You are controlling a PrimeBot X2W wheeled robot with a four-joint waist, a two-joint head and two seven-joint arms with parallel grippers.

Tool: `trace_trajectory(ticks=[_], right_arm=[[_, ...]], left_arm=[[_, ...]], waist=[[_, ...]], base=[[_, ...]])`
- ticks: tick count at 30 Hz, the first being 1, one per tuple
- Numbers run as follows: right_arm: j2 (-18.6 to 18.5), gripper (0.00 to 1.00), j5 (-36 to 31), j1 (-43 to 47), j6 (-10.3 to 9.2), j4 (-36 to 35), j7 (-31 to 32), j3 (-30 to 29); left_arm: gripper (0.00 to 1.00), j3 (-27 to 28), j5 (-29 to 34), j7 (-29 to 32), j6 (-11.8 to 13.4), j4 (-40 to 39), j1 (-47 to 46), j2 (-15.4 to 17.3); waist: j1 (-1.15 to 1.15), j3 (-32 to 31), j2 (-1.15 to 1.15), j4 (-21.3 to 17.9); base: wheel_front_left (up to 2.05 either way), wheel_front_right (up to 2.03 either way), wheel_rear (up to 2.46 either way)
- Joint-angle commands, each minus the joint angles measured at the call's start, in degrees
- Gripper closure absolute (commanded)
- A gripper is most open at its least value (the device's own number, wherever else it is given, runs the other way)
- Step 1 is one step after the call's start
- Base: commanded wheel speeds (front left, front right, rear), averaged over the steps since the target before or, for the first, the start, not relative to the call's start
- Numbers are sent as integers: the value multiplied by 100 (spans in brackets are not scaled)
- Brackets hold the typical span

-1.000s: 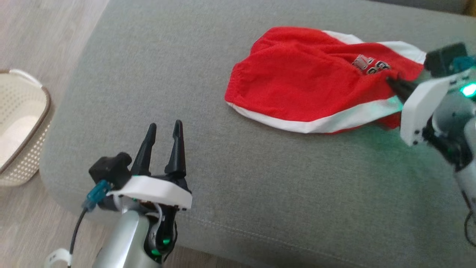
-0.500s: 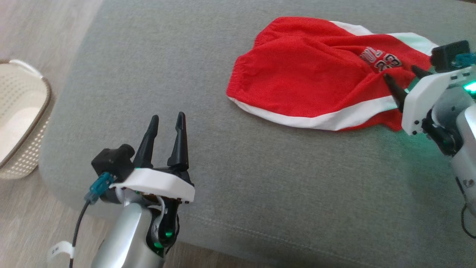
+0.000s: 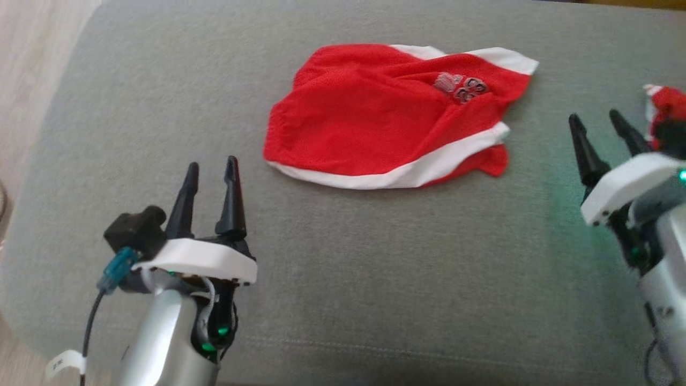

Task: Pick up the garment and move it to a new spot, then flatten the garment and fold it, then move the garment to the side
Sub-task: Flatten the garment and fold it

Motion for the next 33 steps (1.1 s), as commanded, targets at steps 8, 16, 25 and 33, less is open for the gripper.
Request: trace_trajectory(ticks=[8, 16, 25, 33], right_arm=[[653, 0, -251, 903, 37, -995, -578, -498], [924, 0, -452, 1206, 37, -1442, -415, -549], [671, 0, -360, 707, 37, -1341, 209, -43], [211, 0, -262, 6, 37, -614, 510, 533]], left_arm=[[0, 440, 152, -30, -122, -142, -118, 70], [0, 372, 153, -30, -168, -165, -50, 70], [0, 143, 95, -30, -179, -98, -123, 70], [0, -55, 11, -30, -147, -73, -251, 70]], waist=[[0, -198, 0, -498], [0, -144, 0, -578], [0, 16, 0, -335], [0, 262, 0, 61]], base=[[0, 0, 0], [0, 0, 0], [0, 0, 0], [0, 0, 0]])
